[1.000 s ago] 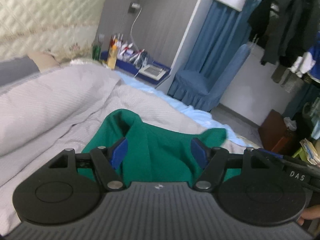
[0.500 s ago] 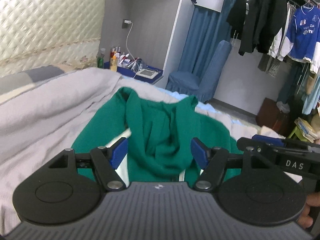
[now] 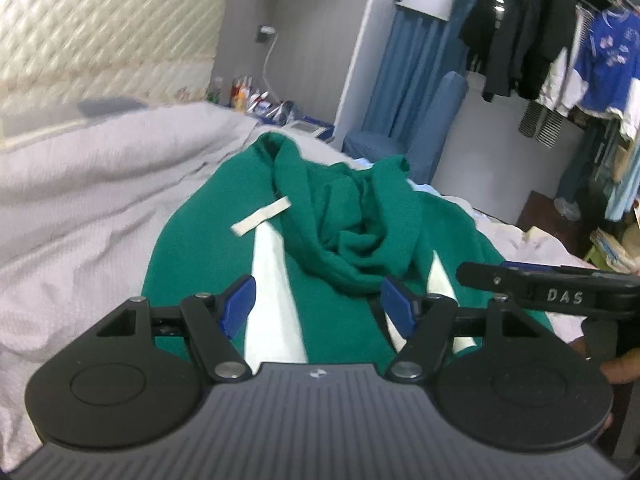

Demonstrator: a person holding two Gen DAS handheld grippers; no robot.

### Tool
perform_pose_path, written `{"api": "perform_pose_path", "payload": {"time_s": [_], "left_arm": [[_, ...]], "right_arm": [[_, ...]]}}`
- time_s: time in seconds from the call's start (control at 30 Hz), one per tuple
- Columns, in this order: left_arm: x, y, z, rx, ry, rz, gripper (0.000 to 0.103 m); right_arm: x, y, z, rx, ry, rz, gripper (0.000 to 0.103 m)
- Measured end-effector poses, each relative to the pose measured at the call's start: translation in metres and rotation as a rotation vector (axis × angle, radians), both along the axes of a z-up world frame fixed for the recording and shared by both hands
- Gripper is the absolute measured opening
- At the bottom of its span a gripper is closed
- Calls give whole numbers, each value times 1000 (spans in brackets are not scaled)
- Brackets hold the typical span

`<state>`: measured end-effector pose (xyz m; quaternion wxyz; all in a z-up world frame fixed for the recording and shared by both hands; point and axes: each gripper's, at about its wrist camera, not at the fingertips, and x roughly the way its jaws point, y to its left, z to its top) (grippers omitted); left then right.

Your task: Fold large clothes

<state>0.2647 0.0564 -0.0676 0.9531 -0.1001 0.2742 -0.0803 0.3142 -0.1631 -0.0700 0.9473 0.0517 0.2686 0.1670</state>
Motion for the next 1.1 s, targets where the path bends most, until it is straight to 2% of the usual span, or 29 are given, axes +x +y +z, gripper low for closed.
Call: {"api": "perform_pose_path", "payload": {"time_s": [0.07,0.23,0.37,0.5,0.67,0.83,0.93,1.0,1.03,1.07,1.1], "left_arm": [[8,9,-7,-12,9,2,74],[28,22,-24,-18,51,6,74],[40,25,-35,-36,85,9,74],[47,29,-43,-39,99,18,74],[54,37,-48,-84,104,39,74],[53,38,-49,-116,100,50,74],[54,38,-49,-121,98,55,74],[54,39,-49,-125,97,59,74],[54,40,-49,-127,96,59,74],[54,40,-49,-127,95,60,74],[53,41,-49,-126,93,65,74]], "right_arm": [[8,2,-6,23,6,-19,96],[35,15,-25,21,51,-26,96],[57,34,-47,-47,76,-9,96],[75,45,-62,-57,46,-40,96],[86,56,-71,-80,-4,-60,96],[88,60,-78,-100,4,-17,95],[85,69,-78,-158,0,5,94],[91,75,-82,-214,29,-10,74],[96,76,-85,-227,45,-12,69],[101,76,-86,-229,55,-4,56],[107,77,-85,-244,59,-3,39]]}}
